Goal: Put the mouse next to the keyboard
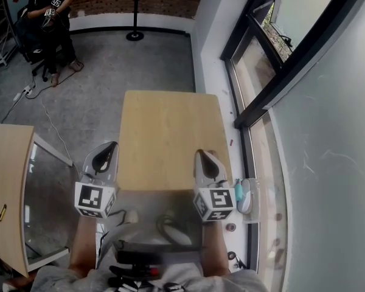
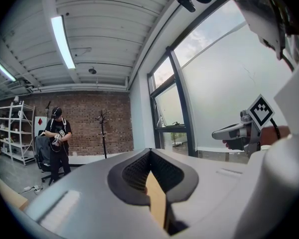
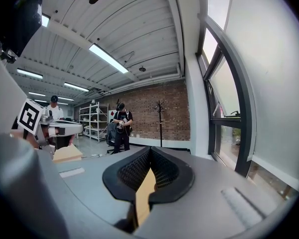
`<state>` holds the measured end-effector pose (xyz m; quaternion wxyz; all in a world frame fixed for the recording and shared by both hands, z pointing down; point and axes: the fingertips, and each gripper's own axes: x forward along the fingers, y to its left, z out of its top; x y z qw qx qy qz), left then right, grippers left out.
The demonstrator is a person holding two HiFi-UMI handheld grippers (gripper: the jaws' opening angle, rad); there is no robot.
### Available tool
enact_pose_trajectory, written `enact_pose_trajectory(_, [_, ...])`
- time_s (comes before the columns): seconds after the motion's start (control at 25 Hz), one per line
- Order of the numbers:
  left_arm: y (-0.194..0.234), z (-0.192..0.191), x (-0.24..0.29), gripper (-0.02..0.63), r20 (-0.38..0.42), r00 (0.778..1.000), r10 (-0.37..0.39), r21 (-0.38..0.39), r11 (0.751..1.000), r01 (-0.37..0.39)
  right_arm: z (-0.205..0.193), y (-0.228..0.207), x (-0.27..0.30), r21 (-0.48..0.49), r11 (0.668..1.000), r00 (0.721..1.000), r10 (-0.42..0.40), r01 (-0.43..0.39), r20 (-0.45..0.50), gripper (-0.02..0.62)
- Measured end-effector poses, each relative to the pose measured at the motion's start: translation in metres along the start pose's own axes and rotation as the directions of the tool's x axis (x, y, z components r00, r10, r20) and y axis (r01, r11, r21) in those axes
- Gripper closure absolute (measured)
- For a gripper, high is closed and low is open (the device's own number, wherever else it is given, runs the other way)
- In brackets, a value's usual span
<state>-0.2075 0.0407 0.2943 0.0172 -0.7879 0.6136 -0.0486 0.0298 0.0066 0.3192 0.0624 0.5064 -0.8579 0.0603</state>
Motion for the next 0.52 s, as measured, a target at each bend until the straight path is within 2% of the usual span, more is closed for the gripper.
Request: enact_pose_trajectory(0.52, [0.0003,0.0024,0.0025,0.607,0.006,1.0,-0.002,-0.002,1.0,0.002,-0.0003,0.0002,0.0024,0.001,1.0,1.0,0.002,-0.002,-0.004,0.581])
